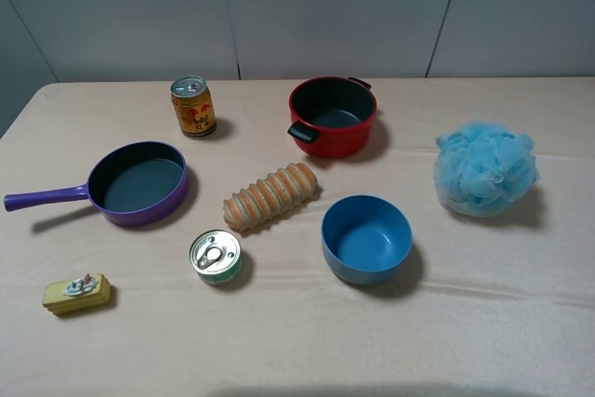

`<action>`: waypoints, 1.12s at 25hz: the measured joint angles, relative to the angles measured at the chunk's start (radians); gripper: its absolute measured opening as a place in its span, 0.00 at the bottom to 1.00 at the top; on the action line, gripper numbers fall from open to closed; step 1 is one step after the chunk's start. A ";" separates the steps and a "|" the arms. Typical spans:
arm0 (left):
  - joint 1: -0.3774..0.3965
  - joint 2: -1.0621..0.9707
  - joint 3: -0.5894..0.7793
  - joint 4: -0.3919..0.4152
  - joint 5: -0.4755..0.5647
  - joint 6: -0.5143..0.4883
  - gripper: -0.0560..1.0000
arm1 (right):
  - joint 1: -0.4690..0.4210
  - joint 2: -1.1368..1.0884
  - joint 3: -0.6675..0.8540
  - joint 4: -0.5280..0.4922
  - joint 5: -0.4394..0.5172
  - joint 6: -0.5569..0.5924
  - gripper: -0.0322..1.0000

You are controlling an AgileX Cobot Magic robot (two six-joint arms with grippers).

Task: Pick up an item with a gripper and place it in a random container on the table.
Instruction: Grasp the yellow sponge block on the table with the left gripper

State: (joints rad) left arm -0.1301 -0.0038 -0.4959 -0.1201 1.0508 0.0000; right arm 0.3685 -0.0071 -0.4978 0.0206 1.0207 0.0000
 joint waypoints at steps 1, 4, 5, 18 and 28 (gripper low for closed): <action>0.000 0.000 0.000 0.000 0.000 0.000 0.99 | 0.000 0.000 0.000 0.000 0.000 0.000 0.70; 0.000 0.000 0.000 0.000 0.000 0.000 0.99 | 0.000 0.000 0.000 0.000 0.000 0.000 0.70; 0.000 0.000 0.000 0.000 0.000 0.000 0.99 | 0.000 0.000 0.000 0.000 0.000 0.000 0.70; 0.000 0.000 0.000 0.000 0.000 0.000 0.99 | 0.000 0.000 0.000 0.000 0.000 0.000 0.70; 0.000 0.000 0.000 0.000 0.000 0.000 0.99 | 0.000 0.000 0.000 0.000 0.000 0.000 0.70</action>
State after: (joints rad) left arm -0.1301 -0.0038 -0.4959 -0.1201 1.0508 0.0000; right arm 0.3685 -0.0071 -0.4978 0.0206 1.0207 0.0000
